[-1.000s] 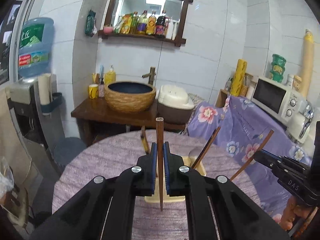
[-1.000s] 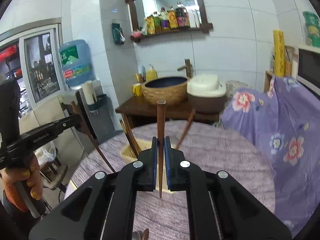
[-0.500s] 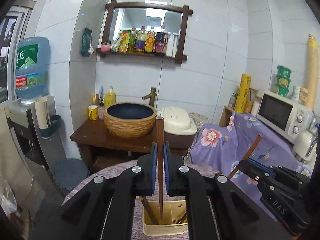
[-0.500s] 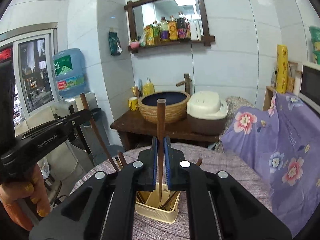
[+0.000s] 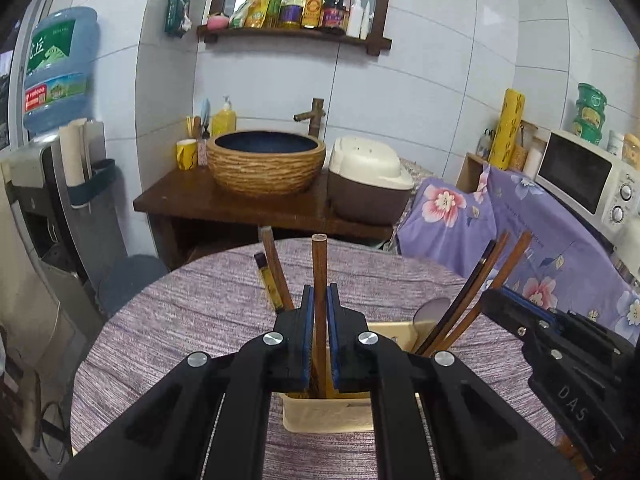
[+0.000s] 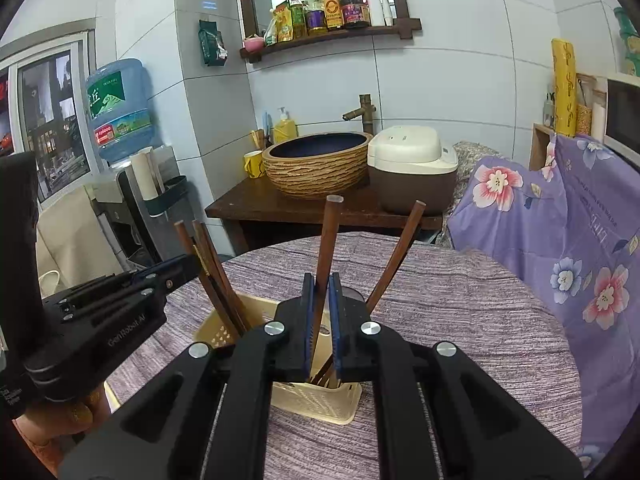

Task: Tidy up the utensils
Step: 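Carry both chopsticks over the holder and open both tools to drop them, then move both tools down to the two metal spoons on the table, then grasp a metal spoon handle with left tool while right tool grasps a wooden-handled spoon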

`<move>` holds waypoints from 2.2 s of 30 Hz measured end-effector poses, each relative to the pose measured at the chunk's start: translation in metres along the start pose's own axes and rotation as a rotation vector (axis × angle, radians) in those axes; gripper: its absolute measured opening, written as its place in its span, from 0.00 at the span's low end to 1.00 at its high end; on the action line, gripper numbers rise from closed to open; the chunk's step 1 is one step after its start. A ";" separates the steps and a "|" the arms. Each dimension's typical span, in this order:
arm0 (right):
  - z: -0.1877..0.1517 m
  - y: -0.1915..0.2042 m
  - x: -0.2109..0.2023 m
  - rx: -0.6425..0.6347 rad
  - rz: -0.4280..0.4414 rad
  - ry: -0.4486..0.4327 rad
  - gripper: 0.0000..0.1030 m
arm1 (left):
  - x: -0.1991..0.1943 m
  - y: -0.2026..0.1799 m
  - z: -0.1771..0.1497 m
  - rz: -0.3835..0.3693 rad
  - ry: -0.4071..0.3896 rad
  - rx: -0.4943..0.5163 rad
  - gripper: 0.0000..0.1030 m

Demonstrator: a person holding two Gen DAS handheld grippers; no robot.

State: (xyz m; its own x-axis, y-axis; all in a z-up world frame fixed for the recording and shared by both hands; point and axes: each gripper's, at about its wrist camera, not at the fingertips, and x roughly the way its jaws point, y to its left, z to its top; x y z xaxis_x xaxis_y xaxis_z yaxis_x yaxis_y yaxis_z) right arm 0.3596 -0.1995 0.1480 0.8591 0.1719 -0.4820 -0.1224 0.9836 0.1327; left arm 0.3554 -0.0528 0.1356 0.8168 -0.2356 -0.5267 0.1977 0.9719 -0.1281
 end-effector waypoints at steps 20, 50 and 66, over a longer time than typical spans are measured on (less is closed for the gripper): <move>-0.126 -0.009 -0.055 -0.004 -0.117 0.108 0.50 | -0.062 0.005 -0.126 0.014 0.117 0.075 0.53; -0.228 -0.031 -0.100 0.115 -0.165 0.228 0.50 | -0.067 -0.051 -0.267 -0.004 0.406 0.249 0.09; -0.247 0.028 -0.048 0.022 -0.032 0.403 0.49 | -0.064 0.003 -0.255 0.035 0.397 0.144 0.07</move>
State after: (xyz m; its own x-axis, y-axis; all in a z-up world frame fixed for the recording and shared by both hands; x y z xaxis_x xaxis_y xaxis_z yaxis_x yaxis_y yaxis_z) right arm 0.1919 -0.1672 -0.0388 0.5983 0.1534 -0.7865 -0.0845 0.9881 0.1285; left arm 0.1655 -0.0346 -0.0451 0.5574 -0.1568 -0.8153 0.2705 0.9627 -0.0002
